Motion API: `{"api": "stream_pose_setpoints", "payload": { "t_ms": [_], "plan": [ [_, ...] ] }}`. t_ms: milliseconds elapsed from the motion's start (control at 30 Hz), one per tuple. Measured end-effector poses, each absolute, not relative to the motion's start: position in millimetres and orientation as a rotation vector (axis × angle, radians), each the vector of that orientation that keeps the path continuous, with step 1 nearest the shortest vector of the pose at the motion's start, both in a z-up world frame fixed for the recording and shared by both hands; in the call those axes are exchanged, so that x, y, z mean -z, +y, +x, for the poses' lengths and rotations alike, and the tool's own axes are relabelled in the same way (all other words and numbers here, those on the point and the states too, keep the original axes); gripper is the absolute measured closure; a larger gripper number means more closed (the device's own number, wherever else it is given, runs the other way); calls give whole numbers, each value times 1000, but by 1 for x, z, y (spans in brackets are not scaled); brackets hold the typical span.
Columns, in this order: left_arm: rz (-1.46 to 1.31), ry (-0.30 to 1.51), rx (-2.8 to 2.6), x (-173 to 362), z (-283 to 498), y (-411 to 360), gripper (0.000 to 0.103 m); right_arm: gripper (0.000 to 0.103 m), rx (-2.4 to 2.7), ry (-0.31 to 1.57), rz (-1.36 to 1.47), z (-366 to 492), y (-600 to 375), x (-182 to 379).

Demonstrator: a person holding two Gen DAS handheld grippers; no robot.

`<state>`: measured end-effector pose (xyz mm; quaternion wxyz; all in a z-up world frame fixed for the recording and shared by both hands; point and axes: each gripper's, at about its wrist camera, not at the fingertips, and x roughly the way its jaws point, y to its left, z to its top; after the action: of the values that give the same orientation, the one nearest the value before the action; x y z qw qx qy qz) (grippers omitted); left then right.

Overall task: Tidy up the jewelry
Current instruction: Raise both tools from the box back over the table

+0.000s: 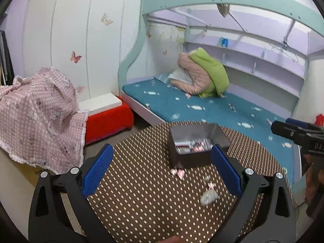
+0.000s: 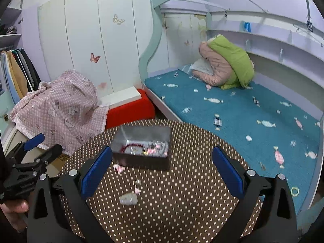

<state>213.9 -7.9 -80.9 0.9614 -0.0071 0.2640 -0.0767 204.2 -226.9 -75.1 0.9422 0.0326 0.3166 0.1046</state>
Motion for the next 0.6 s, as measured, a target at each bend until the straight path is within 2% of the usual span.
{"api": "stream_pose_setpoints", "payload": {
  "t_ms": [600],
  "plan": [
    [66,763,244,169,224,-68,6,8,-139,807,100,202,-234,150]
  ]
}}
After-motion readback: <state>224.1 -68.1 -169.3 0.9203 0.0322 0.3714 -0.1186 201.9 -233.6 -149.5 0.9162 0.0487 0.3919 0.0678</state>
